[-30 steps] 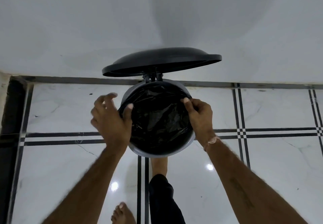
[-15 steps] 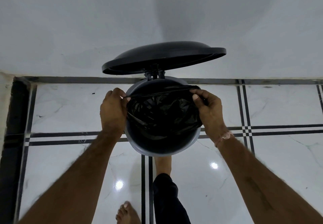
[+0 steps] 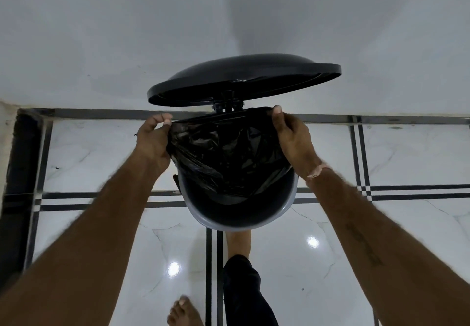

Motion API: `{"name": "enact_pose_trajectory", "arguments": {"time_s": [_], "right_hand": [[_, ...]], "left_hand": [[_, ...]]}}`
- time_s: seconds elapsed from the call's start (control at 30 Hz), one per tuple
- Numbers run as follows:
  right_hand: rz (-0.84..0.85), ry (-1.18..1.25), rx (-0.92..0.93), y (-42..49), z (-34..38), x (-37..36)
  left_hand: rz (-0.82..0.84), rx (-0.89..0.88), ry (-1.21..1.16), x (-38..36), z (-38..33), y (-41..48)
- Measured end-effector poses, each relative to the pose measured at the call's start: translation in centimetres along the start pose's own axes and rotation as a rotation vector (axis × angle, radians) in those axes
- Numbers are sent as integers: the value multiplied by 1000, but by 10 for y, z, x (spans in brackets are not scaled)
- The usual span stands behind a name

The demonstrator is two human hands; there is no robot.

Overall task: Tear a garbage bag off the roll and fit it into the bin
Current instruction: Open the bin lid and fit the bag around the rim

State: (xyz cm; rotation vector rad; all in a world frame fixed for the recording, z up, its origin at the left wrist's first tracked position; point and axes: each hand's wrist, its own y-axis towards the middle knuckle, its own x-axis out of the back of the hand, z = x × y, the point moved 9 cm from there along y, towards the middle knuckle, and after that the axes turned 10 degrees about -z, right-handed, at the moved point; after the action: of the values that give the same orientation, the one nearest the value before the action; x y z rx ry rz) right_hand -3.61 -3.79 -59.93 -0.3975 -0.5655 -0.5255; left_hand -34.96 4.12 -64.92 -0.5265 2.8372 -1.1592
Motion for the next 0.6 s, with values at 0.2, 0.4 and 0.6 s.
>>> {"name": "enact_pose_trajectory", "arguments": {"time_s": [0.2,0.4,0.6], "right_hand": [[50,-261,-40,33,-15,-3],[124,-220,-223,28,-56,7],[24,3,-378,-10,-76,32]], "left_hand": [[-54,127,36,-11,13,27],[-17,178,285,0,46,28],[9,174,150,16,55,0]]}}
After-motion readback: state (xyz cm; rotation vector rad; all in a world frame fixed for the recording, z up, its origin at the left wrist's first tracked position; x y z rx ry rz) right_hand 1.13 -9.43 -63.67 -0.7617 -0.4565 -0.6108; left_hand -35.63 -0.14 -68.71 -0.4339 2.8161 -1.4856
